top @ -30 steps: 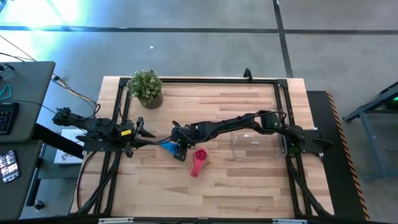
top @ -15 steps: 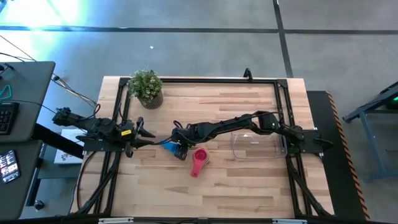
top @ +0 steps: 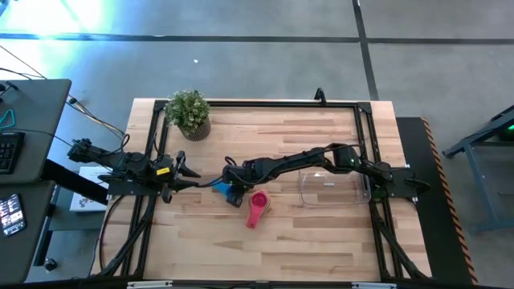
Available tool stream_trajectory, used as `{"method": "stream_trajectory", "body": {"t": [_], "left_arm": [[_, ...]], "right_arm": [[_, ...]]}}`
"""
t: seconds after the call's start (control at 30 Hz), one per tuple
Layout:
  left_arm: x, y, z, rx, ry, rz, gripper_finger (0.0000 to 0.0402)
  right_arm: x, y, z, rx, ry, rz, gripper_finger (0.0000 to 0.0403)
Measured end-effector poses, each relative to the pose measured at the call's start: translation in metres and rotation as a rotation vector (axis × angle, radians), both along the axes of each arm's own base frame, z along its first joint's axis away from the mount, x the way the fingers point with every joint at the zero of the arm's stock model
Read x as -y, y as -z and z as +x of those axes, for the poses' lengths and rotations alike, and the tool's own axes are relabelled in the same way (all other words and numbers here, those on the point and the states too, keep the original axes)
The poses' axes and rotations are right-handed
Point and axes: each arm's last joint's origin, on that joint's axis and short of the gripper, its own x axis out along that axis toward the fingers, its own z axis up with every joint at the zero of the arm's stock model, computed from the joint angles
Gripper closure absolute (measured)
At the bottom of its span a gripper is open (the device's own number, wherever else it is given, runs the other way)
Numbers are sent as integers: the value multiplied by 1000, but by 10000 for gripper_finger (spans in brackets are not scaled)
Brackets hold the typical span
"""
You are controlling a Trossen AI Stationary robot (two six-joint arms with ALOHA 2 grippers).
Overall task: Nest measuring cups in basket
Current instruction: Stack the dark blue measuring cup on top of the red measuring cup
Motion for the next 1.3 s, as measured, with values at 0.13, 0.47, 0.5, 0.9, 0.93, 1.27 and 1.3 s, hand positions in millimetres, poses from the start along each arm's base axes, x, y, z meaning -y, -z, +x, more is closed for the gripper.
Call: {"method": "stream_trajectory", "body": {"t": [0.13,0.47,0.5,0.9,0.93,1.27,1.3], "left_arm": [[0,0,0,0,0,0,280],[0,0,0,0,0,0,280],[0,0,0,0,0,0,280],[0,0,0,0,0,0,280],[0,0,0,0,0,0,280],[0,0,0,0,0,0,280],[0,0,0,-1,0,0,280]], "right_arm": [[-1,-1,0,2,-13,22,378],[3,-1,-1,-20,-18,112,394],[3,-3,-2,-24,-28,126,394],[-2,-54,-19,-20,-69,118,396],[-2,-58,-21,-22,-70,118,396],[6,-104,-45,-13,-276,32,396],[7,-108,-47,-6,-313,32,396]]}}
